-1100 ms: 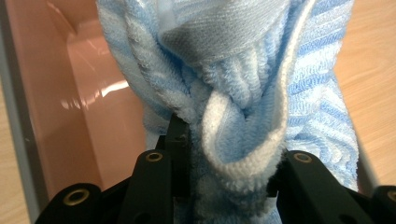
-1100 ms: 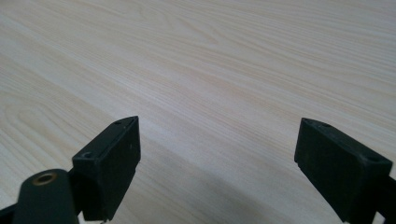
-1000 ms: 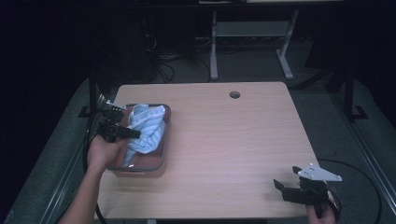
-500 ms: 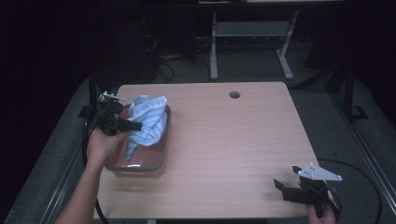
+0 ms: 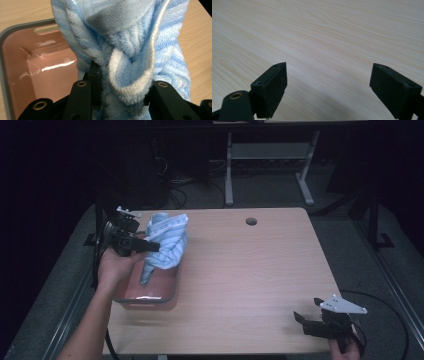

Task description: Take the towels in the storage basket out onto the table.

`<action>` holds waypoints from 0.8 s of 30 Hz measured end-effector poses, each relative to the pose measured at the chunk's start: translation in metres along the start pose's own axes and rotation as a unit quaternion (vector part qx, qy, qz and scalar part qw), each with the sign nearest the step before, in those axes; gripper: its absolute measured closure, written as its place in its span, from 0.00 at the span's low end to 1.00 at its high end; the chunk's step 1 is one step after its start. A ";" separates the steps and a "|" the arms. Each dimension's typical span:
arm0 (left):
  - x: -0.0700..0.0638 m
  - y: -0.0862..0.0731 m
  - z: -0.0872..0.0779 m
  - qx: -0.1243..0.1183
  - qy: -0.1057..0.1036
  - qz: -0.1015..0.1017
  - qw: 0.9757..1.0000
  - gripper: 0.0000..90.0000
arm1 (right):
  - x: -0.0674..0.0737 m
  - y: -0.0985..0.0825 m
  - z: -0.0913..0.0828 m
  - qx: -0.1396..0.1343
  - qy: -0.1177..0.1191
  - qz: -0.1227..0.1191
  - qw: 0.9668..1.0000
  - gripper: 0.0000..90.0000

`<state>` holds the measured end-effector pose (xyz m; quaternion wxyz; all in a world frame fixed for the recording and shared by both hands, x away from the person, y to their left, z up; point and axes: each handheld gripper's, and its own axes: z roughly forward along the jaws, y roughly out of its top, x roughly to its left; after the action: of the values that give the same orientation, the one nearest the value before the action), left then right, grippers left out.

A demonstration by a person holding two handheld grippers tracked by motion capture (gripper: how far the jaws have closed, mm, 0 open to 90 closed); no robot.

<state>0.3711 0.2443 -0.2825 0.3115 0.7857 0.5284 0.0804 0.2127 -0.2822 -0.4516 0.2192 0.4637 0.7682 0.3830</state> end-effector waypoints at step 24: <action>-0.042 0.029 0.015 0.004 -0.026 0.033 0.999 0.72 | -0.001 0.001 -0.001 -0.005 0.000 0.000 1.000 0.15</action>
<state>0.3826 0.1945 -0.2693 0.3193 0.8057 0.4944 0.0677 0.2128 -0.2833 -0.4500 0.2216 0.4631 0.7662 0.3865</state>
